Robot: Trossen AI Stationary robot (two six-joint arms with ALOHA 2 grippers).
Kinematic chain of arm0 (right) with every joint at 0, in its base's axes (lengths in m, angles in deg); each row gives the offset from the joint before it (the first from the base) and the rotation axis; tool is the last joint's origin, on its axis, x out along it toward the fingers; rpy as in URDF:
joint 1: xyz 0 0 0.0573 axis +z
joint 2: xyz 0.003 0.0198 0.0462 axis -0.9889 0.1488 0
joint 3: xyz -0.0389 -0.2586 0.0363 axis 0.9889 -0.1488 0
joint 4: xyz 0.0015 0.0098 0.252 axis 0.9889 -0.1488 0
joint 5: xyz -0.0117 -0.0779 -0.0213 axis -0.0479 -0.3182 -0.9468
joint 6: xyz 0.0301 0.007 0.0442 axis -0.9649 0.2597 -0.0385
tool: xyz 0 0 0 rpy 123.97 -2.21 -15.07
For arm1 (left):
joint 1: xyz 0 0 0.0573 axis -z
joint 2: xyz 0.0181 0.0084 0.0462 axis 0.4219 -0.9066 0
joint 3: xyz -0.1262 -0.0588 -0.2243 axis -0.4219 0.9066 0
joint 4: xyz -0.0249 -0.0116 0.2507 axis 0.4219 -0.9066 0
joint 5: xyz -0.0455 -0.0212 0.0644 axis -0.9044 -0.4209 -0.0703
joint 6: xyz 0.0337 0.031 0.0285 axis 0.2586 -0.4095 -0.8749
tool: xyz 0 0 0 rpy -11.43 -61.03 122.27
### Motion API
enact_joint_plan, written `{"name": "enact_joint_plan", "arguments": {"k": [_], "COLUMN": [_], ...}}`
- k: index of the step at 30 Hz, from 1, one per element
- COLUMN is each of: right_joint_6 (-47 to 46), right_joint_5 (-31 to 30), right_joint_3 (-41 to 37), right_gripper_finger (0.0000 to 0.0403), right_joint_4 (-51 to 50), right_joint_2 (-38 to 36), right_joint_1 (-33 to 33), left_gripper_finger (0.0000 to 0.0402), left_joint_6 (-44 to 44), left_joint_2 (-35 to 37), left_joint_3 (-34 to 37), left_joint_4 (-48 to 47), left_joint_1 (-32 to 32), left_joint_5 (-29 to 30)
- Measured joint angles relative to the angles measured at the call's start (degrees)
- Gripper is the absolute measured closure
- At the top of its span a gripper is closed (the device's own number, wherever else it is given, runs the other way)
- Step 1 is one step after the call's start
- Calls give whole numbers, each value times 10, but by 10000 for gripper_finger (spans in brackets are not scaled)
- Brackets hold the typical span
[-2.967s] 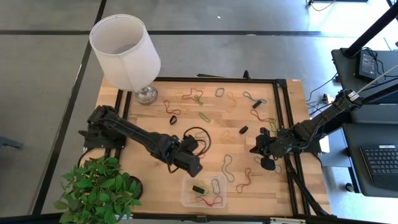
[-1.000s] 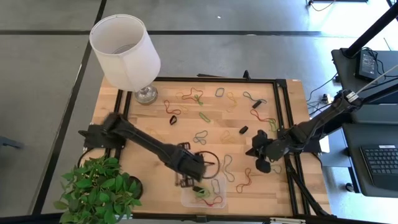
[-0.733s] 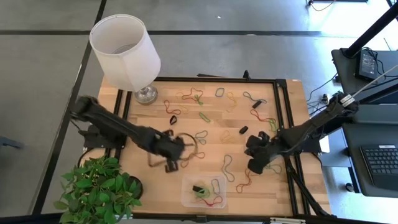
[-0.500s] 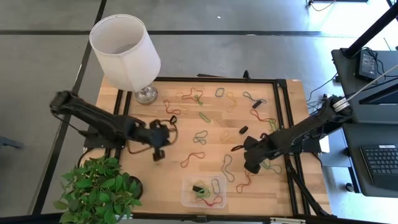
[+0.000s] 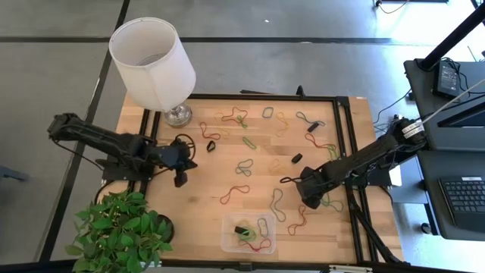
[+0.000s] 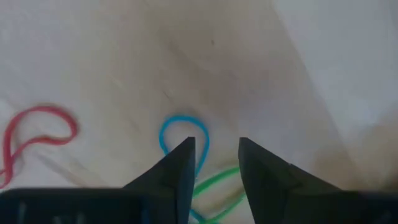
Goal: Pick and place rubber bands into bin
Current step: Put the blue rubber band into the transparent bin
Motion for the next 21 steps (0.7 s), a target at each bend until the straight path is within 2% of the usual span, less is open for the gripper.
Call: {"name": "enact_joint_plan", "arguments": {"k": [7, 14, 21], "right_joint_6": [-45, -60, -60], "right_joint_5": [13, 15, 1], "right_joint_3": [-40, -14, 51], "right_gripper_finger": [299, 393, 400], "right_joint_4": [56, 53, 3], "right_joint_2": [12, 30, 27], "right_joint_1": [0, 12, 17], "left_gripper_finger": [399, 399, 398], "left_joint_6": [0, 0, 0], "left_joint_2": [-1, -1, -2], "left_joint_3": [0, 0, 0], "left_joint_4": [-1, -1, -3], "left_joint_1": [0, 0, 0], "left_joint_5": [0, 0, 0]}}
